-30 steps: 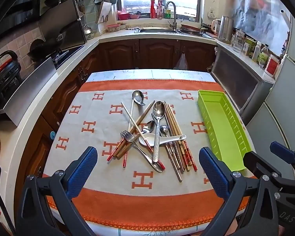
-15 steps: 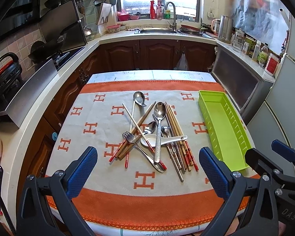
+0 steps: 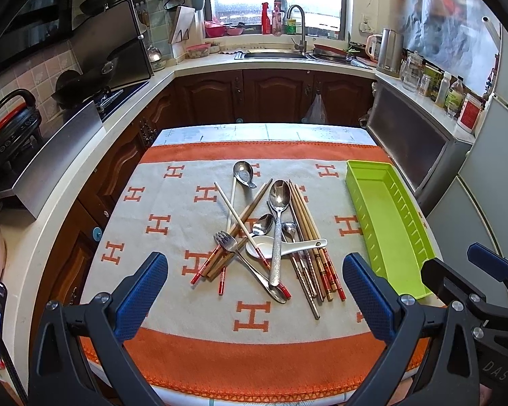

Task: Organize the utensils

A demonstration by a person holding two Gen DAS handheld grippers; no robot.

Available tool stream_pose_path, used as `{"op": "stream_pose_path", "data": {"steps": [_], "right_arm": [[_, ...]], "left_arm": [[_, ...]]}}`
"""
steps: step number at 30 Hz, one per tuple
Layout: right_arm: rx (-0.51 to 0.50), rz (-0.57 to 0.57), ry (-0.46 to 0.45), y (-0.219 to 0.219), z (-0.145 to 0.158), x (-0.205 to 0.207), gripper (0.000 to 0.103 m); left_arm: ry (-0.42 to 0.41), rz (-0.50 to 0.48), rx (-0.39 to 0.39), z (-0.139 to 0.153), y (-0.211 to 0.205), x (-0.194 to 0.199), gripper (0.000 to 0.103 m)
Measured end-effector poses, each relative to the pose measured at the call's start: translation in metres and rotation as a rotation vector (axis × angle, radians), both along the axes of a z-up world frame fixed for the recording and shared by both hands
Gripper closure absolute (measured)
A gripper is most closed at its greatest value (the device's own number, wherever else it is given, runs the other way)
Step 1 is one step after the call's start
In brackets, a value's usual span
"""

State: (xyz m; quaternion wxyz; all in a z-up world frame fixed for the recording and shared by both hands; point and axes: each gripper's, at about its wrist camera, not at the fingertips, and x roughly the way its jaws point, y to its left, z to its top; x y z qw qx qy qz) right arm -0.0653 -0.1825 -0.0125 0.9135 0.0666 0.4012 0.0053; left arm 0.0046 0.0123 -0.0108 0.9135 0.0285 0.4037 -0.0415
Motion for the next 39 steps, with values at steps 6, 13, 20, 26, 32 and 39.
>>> {"op": "stream_pose_path", "data": {"steps": [6, 13, 20, 26, 32, 39], "right_arm": [[0.002, -0.002, 0.002, -0.0003, 0.0008, 0.0006, 0.014], [0.002, 0.001, 0.003, 0.0, 0.0007, 0.001, 0.014], [0.007, 0.003, 0.01, 0.0023, -0.0012, 0.0034, 0.014], [0.012, 0.005, 0.009, 0.0053, -0.0012, 0.0032, 0.015], [0.015, 0.006, 0.01, 0.0055, 0.0002, 0.0028, 0.015], [0.016, 0.007, 0.014, 0.0061, 0.0002, 0.0031, 0.015]], "left_arm": [[0.0, 0.0, 0.002, 0.0019, 0.0012, 0.002, 0.001], [0.002, 0.002, -0.001, 0.0008, 0.0001, 0.0013, 0.001], [0.003, 0.008, 0.007, -0.0002, 0.0059, -0.0006, 0.001], [-0.028, 0.015, 0.027, 0.005, 0.0075, -0.0063, 0.001], [-0.022, 0.012, 0.006, 0.0056, 0.0045, -0.004, 0.001], [-0.011, 0.013, 0.005, 0.0024, 0.0054, -0.0033, 0.001]]}}
